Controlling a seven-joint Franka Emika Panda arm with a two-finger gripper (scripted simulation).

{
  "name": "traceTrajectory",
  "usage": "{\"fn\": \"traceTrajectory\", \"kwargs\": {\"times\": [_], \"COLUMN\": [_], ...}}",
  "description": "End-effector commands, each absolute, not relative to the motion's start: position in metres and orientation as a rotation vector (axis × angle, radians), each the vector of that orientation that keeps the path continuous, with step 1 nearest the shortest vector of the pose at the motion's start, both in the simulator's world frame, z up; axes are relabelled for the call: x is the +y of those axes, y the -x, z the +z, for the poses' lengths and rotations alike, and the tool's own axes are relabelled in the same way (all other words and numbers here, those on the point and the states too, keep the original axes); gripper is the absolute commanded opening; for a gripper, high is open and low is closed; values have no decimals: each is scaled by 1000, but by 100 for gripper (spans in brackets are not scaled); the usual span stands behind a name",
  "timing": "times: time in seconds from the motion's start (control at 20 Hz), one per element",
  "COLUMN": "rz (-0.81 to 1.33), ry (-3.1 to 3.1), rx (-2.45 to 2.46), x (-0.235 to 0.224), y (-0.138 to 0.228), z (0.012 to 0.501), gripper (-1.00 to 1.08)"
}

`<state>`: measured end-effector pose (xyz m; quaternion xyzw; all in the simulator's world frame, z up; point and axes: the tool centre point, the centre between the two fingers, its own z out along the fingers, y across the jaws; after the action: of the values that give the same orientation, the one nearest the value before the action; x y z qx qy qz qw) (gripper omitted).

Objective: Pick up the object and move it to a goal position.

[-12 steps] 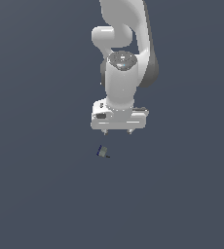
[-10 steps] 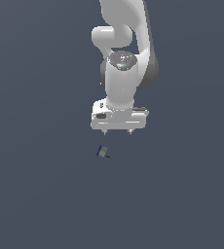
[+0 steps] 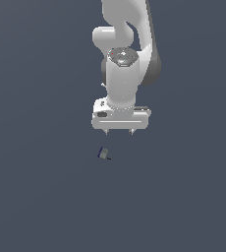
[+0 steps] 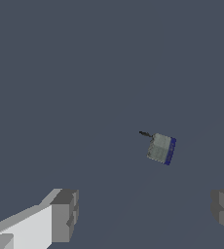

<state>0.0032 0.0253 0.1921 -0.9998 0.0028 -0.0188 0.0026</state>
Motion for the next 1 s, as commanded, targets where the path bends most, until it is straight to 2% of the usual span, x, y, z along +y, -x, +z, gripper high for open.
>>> {"fn": "traceTrajectory", "kwargs": {"times": [0.0,0.95], "rz": [-58,-43], "ry": [3136,3132], "rx": [11,-336], "x": [25,13], "y": [-3,-7], "z": [192,169], "gripper": [100,100]}}
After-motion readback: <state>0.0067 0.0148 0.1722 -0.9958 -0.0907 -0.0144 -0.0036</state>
